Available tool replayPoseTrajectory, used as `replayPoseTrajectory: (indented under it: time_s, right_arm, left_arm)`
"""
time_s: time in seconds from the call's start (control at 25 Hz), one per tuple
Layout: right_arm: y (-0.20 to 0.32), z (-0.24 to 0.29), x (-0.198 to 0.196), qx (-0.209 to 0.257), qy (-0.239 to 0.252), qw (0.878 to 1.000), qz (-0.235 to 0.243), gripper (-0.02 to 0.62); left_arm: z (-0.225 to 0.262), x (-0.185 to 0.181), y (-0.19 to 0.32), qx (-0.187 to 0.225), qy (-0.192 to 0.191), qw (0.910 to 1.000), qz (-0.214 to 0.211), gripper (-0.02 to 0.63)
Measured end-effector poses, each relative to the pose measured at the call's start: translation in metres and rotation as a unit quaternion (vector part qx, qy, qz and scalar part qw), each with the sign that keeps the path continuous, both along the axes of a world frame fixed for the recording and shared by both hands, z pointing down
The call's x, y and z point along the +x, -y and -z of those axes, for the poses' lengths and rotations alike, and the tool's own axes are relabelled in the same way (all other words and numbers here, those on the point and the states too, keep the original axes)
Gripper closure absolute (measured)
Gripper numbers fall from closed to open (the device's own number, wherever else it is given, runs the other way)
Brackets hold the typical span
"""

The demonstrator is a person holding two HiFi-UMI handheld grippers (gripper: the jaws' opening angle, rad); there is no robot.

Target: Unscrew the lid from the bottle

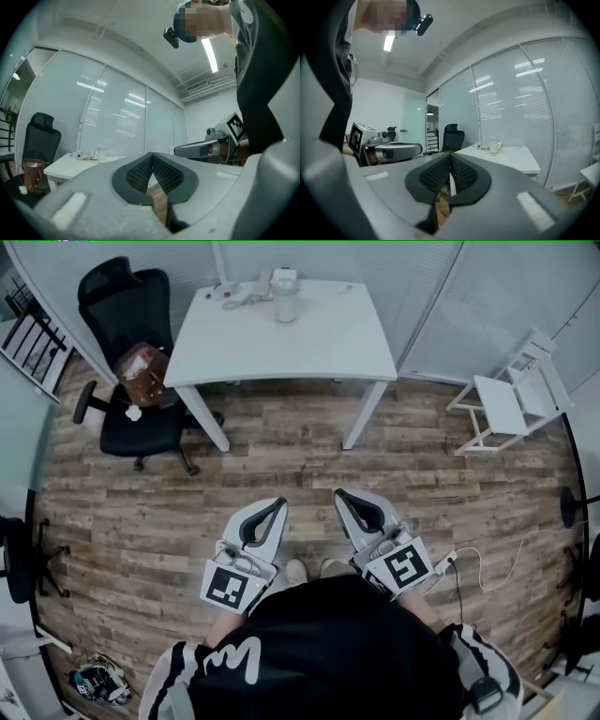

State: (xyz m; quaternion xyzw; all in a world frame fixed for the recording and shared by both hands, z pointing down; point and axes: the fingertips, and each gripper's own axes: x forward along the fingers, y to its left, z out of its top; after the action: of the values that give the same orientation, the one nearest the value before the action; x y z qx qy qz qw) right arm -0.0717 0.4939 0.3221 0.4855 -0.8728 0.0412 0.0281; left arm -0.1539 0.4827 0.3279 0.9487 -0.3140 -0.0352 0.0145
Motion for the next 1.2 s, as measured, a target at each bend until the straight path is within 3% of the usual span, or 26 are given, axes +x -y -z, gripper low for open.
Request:
replayPoseTrajectory:
  time_s: [0.32,0.68,1.2]
  right_arm:
    - [0.000,-0.008,0.004,0.003,-0.022,1.000,-0.022,0.594]
    - [0.015,-0.009,0.004,0.008,-0.008,1.000,-0.017,0.594]
    - [0.095,0.000,0.027,0.021,0.000,1.000,-0.005,0.594]
  left_arm:
    - [-0.006,-0.005,0.004,-0.003,-0.002,0.9998,-0.021,0.601]
    - [-0.014,0.000,0.015,-0.008,0.002,0.9998,-0.020,0.601]
    - [-0.008,0.020,0.096,0.004,0.002,1.0000,-0.003,0.601]
